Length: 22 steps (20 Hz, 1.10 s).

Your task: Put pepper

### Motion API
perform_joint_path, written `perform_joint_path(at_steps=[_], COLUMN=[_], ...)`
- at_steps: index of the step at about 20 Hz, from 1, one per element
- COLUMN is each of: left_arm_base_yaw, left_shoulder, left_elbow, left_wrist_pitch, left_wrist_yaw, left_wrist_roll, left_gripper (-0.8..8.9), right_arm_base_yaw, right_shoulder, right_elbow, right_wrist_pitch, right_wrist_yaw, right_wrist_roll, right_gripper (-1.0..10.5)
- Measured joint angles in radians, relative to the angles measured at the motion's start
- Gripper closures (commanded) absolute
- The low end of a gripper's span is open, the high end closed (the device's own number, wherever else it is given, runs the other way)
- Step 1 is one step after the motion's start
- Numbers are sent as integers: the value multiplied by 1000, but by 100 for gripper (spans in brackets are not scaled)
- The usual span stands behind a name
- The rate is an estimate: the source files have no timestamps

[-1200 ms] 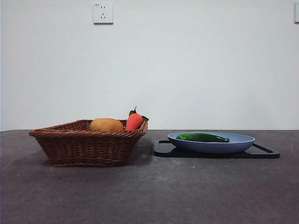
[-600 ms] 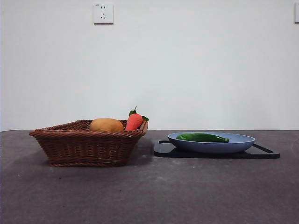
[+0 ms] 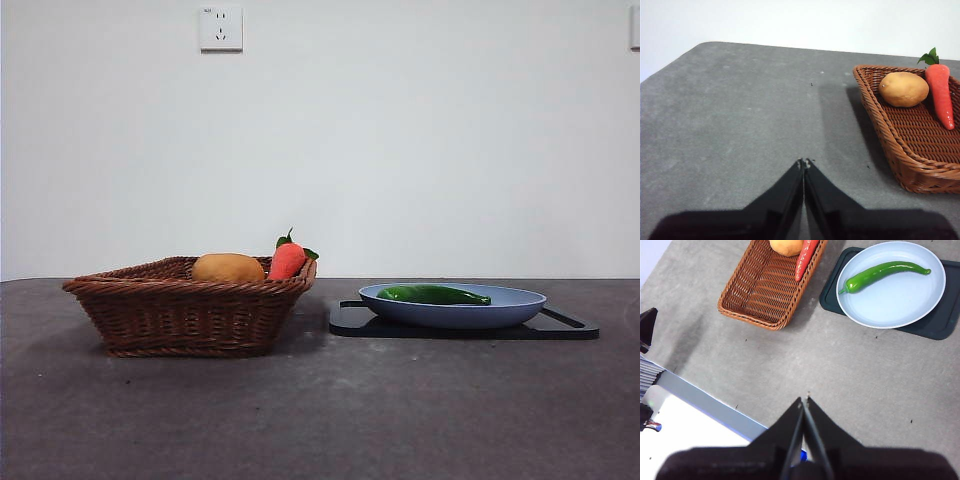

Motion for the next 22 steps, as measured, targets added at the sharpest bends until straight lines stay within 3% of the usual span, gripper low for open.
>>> perform_joint_path(at_steps=[17,22], left_arm_base_yaw=[0,0], left_shoulder=[0,0], left_elbow=[0,0], left_wrist_pitch=[0,0], left_wrist_yaw=[0,0], left_wrist_roll=[-3,-3], left_gripper=[805,805], right_arm_base_yaw=[-6,-64], right_shoulder=[-2,-164], right_elbow=[0,-93], right_wrist_pitch=[4,328], right_wrist_yaw=[2,2], right_wrist_roll=[-25,-45], right_gripper=[936,936])
